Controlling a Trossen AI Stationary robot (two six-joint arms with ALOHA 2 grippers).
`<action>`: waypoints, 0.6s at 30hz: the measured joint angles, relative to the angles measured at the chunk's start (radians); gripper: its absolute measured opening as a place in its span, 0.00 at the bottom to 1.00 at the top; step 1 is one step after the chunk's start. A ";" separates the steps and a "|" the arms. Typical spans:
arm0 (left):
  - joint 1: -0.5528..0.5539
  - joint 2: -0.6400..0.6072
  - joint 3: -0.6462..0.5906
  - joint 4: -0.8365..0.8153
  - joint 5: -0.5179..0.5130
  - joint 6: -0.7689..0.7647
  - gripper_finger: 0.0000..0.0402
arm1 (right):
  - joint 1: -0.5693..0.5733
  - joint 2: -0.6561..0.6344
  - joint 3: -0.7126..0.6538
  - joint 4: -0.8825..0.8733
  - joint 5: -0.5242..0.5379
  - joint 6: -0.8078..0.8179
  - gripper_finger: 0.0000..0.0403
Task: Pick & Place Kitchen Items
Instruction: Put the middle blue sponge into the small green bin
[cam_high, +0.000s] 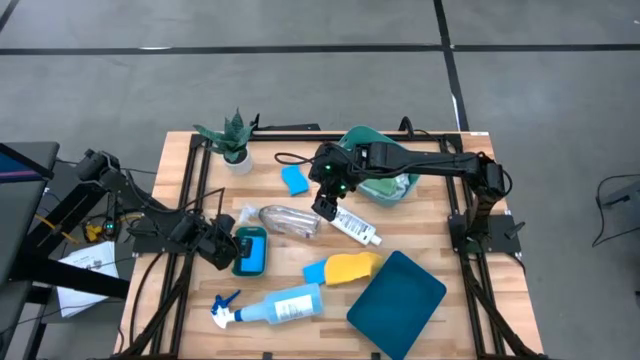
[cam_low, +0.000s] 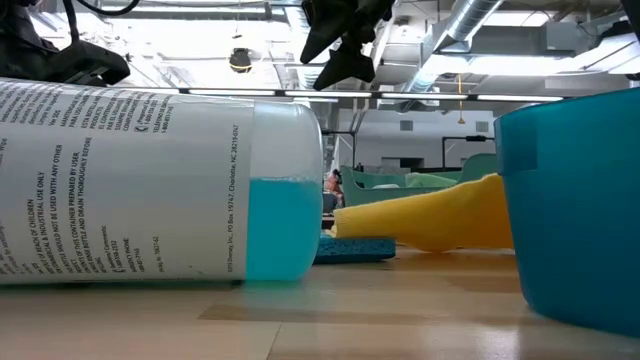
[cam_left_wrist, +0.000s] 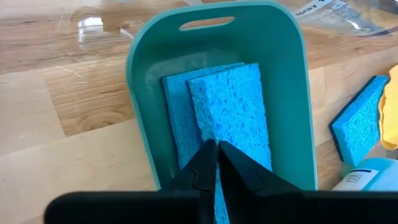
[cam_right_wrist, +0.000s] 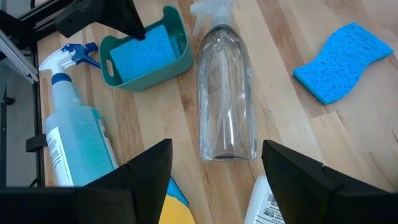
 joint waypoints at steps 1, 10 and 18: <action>0.000 0.000 0.000 0.000 0.000 0.000 0.05 | 0.000 0.000 0.000 0.000 0.000 0.000 0.59; 0.000 0.000 0.000 0.007 0.000 0.002 0.19 | 0.000 0.000 0.000 0.000 0.000 0.000 0.59; 0.000 0.000 0.000 0.013 0.004 0.002 0.26 | 0.000 0.000 0.000 0.000 0.000 -0.004 0.59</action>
